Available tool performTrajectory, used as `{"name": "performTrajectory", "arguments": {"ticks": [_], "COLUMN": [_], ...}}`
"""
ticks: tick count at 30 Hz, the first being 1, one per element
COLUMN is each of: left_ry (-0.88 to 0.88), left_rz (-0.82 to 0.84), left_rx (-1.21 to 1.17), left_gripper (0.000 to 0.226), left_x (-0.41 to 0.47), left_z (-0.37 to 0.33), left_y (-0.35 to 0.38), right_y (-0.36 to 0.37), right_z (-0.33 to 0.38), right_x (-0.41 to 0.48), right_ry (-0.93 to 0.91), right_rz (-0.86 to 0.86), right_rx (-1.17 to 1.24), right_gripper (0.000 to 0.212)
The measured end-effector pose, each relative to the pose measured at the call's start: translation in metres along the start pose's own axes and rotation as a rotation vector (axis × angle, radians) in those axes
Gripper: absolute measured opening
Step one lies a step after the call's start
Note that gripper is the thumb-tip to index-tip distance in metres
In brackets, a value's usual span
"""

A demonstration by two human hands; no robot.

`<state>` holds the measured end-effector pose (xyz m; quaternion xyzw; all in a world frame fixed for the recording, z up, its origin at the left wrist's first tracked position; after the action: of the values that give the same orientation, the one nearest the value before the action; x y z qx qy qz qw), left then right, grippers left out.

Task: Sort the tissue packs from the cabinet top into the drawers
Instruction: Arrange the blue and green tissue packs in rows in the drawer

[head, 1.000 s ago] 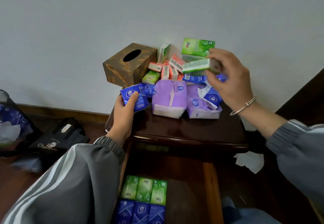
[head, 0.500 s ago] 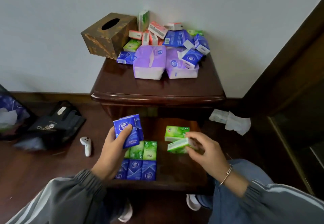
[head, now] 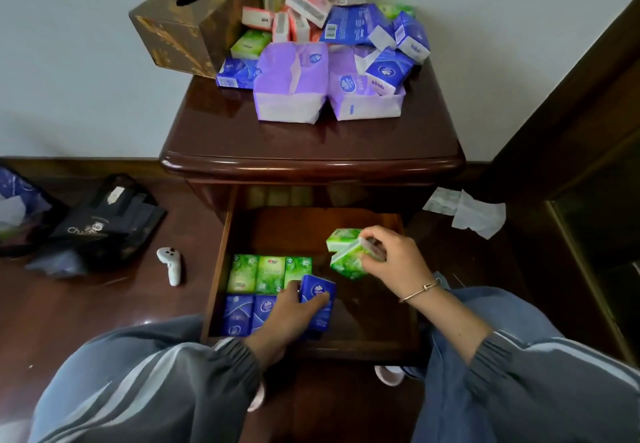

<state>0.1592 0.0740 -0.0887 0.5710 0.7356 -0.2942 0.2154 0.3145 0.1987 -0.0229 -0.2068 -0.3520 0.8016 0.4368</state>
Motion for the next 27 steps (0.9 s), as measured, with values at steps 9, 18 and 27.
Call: {"name": "performTrajectory", "arguments": {"ticks": [9, 18, 27], "left_ry": [-0.021, 0.056, 0.458], "left_rz": [0.004, -0.085, -0.072], "left_rx": [0.52, 1.185, 1.384], "left_gripper": [0.044, 0.073, 0.051], "left_x": [0.023, 0.023, 0.037], "left_z": [0.008, 0.002, -0.009], "left_y": [0.055, 0.065, 0.057], "right_y": [-0.02, -0.02, -0.023], "right_z": [-0.01, -0.003, -0.006], "right_x": [0.006, 0.01, 0.01], "right_ry": [0.057, 0.022, 0.096], "right_rz": [-0.078, -0.098, -0.123], "right_rx": [0.007, 0.011, -0.014], "right_gripper": [0.03, 0.029, 0.027]}}
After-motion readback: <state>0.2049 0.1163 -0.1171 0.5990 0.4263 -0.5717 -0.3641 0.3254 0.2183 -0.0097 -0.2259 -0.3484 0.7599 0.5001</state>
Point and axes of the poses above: each hand's wrist, its own x-axis towards the middle knuckle, its own y-axis out of the palm, z = x × y, the point moved 4 cm from there along x, towards the middle knuckle, and after that the axes turned 3 degrees about z, right-handed, at the moved point
